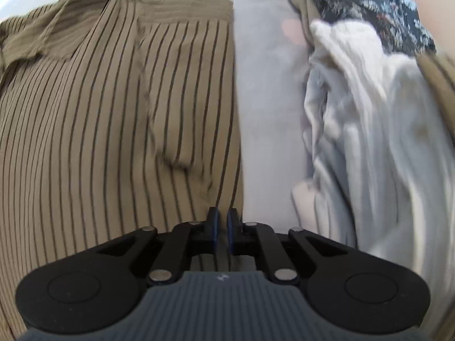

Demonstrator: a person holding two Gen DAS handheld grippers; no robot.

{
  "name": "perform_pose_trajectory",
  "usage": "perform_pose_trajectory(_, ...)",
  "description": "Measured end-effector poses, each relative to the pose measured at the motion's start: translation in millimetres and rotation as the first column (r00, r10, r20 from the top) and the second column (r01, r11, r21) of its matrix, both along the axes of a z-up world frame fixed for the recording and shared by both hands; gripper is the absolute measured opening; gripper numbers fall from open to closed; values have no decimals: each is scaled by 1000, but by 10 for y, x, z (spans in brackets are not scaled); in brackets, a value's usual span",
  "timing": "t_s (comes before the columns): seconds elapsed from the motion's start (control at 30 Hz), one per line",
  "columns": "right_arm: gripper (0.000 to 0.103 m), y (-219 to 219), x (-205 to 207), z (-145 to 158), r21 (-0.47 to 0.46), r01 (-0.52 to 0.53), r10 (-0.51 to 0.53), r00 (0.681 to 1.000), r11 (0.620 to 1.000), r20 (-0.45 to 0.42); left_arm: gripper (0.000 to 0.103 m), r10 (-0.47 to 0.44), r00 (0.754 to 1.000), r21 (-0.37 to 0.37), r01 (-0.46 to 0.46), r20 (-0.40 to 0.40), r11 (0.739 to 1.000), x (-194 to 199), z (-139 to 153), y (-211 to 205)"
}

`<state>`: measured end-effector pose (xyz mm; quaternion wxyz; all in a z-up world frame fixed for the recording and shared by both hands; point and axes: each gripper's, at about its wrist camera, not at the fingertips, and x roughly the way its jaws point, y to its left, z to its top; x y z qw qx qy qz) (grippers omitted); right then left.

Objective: Fold clothes

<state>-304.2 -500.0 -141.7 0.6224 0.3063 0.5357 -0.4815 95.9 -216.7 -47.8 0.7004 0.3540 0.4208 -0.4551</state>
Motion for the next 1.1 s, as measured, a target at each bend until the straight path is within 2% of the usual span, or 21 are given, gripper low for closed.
perform_pose_trajectory(0.13, 8, 213, -102, -21, 32, 87, -86, 996, 996, -33, 42, -9, 1000, 11, 9, -2, 1000, -159, -30, 37)
perform_pose_trajectory(0.23, 8, 365, -216, 59, 36, 120, -119, 993, 992, -15, 42, -5, 1000, -6, 5, -14, 1000, -293, -11, 75)
perform_pose_trajectory(0.37, 16, 581, -352, 191, 37, 148, -149, 989, 988, 19, 42, -15, 1000, -6, 15, -6, 1000, -479, 18, 107)
perform_pose_trajectory(0.4, 20, 641, -369, 218, 31, 149, -150, 988, 988, 28, 42, -19, 1000, -6, 19, -3, 1000, -512, 21, 121)
perform_pose_trajectory(0.5, 21, 812, -359, 285, 21, 136, -137, 989, 990, 55, 42, -11, 1000, 9, 11, -4, 1000, -570, 5, 189)
perform_pose_trajectory(0.77, 22, 1226, -69, 440, -8, 129, -127, 985, 992, 113, 42, 32, 999, 72, -33, 20, 997, -564, -109, 465)
perform_pose_trajectory(0.93, 27, 1330, 127, 501, -12, 130, -126, 976, 991, 176, 42, 86, 996, 68, -86, 3, 994, -499, -118, 637)
perform_pose_trajectory(1.1, 30, 1452, 223, 474, 4, 89, -89, 987, 996, 136, 42, 62, 998, 42, -62, -13, 997, -635, -91, 695)
